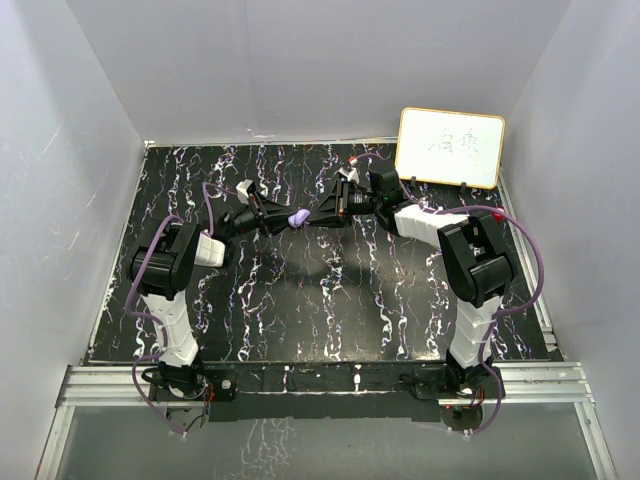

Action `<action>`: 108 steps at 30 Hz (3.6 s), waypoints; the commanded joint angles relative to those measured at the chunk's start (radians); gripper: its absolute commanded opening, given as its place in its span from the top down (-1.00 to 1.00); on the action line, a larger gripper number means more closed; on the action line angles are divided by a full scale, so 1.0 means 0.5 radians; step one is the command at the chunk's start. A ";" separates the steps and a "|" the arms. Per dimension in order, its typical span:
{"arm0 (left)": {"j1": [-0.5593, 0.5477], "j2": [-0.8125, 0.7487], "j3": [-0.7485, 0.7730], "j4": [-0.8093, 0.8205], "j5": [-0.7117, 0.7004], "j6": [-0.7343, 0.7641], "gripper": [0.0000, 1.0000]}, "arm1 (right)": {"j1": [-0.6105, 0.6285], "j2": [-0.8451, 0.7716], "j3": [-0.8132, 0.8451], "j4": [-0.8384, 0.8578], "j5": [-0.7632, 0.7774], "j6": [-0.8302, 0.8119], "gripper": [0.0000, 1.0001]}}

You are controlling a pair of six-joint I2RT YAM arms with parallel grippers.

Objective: Insert the wireless bluetooth earbuds into the charging case
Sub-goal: Place the earbud in the charging case.

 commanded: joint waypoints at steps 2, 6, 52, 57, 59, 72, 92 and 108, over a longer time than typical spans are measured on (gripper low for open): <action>-0.020 -0.054 -0.016 0.114 0.032 -0.003 1.00 | 0.008 -0.010 0.028 0.195 -0.009 0.055 0.76; -0.025 -0.054 -0.019 0.117 0.029 -0.002 1.00 | 0.010 -0.008 0.019 0.206 -0.003 0.078 0.75; -0.066 0.001 -0.026 0.256 -0.017 -0.090 1.00 | 0.009 0.063 -0.051 0.400 0.061 0.359 0.65; -0.067 0.015 -0.024 0.295 -0.023 -0.117 1.00 | 0.008 0.070 -0.054 0.397 0.062 0.357 0.61; -0.069 0.018 -0.025 0.301 -0.023 -0.122 1.00 | 0.008 0.070 -0.054 0.396 0.061 0.359 0.60; -0.075 0.023 -0.019 0.346 -0.032 -0.159 1.00 | 0.008 0.082 -0.063 0.385 0.066 0.353 0.57; -0.074 0.035 -0.032 0.442 -0.036 -0.237 1.00 | -0.022 0.063 -0.062 0.385 0.085 0.350 0.57; -0.072 0.035 -0.022 0.463 -0.036 -0.261 1.00 | -0.066 0.046 -0.072 0.383 0.082 0.347 0.57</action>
